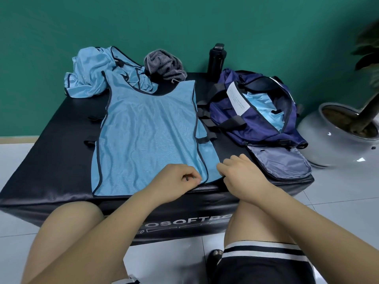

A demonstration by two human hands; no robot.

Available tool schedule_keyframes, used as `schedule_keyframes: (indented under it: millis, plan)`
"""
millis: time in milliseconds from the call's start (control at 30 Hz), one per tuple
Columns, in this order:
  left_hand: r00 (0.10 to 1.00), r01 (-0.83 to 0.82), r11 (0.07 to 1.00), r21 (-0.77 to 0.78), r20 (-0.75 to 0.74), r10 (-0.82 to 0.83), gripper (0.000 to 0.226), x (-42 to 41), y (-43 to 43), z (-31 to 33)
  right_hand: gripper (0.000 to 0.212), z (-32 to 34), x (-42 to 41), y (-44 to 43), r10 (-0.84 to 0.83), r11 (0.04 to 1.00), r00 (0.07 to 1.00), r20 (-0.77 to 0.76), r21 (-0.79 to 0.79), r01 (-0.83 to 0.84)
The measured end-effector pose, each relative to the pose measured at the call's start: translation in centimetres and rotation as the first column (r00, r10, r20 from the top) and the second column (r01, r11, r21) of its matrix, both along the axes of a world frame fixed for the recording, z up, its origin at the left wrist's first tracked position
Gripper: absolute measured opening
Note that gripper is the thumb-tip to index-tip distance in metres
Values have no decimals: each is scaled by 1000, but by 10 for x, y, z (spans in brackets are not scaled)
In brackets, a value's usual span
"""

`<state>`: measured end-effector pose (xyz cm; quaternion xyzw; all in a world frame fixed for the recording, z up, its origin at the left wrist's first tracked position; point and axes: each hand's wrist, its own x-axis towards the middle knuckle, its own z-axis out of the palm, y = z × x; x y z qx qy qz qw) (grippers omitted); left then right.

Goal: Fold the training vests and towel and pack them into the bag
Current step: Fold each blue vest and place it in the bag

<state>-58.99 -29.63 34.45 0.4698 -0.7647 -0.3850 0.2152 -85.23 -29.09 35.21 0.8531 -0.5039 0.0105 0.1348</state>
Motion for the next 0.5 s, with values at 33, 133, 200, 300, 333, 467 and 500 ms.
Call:
schedule_keyframes:
  millis: [33,133,200,300,333,467,500]
  plan:
    - [1000,-4,1000,10,-2,4,8,0,0,0,19,2,3,-1,-40,999,999,35,0,40]
    - [1000,-19,998,56,-8,19,9,1,0,-2,15,8,20,-5,-197,979,944,264,101,176]
    - [999,-34,996,88,-35,38,9,2,0,-1,14,11,35,-12,-335,929,833,440,303,213]
    - [996,-52,993,102,-69,59,7,6,1,3,27,9,51,-23,-496,836,700,514,499,226]
    - [995,-61,993,102,-72,69,7,8,1,4,31,9,55,-26,-528,814,678,512,533,232]
    - [992,-82,991,104,-88,91,9,15,-1,2,23,9,61,-30,-565,786,666,487,564,254]
    - [992,-82,992,94,-90,91,9,15,-1,2,17,10,61,-30,-571,783,647,505,572,246]
